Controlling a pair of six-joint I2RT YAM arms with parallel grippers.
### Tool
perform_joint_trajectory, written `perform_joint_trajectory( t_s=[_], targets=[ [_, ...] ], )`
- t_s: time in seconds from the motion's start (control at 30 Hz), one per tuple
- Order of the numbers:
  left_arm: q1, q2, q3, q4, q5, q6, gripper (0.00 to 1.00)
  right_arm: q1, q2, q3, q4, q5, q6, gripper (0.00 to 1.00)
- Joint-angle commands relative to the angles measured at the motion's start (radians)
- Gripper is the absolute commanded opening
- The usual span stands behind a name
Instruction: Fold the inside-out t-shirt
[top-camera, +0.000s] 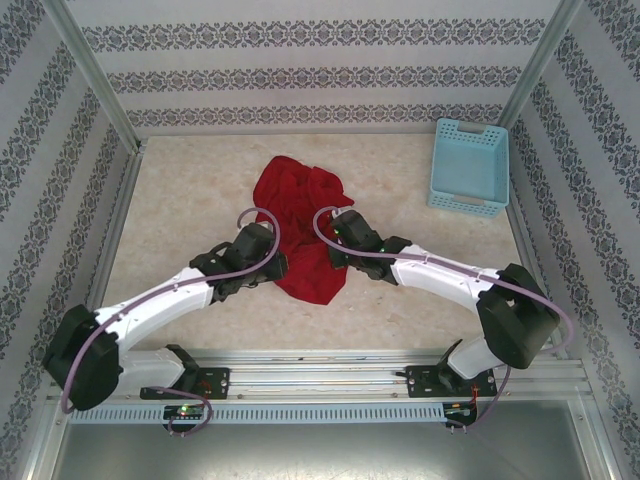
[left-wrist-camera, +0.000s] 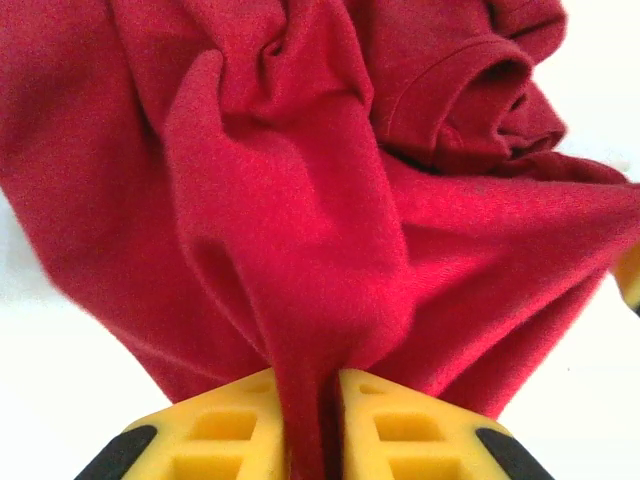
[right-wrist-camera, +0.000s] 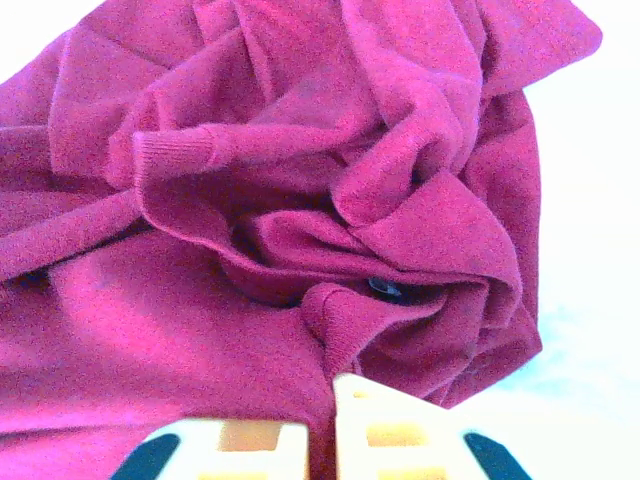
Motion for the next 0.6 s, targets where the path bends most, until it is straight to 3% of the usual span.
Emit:
perform_joint_trajectory(
  t_s=[0.0,0.1,0.33,0.47,0.57],
  targets=[
    [-0.009,0.073,0.062,-0.041,-0.015,0.061,0.27,-0.018,0.014,0.007,-0.021,0.005,-0.007,0.07],
    [-0.009,0.088,0.063,-0.029,-0.011,0.124,0.44,-0.023,0.011,0.040,-0.027,-0.023,-0.006,0.02],
    [-0.032,-0.012,-0.017,0.048,-0.025,0.300,0.70,-0.048,-0.064,0.110,-0.062,-0.096,0.001,0.00],
    [-0.032,-0.018,-0.018,0.025,-0.104,0.311,0.80,-0.147,-0.035,0.133,-0.101,-0.094,0.055,0.00],
    [-0.032,-0.010,-0.024,0.043,-0.094,0.303,0.82,-0.272,0.050,0.142,-0.110,-0.169,0.134,0.00]
  ],
)
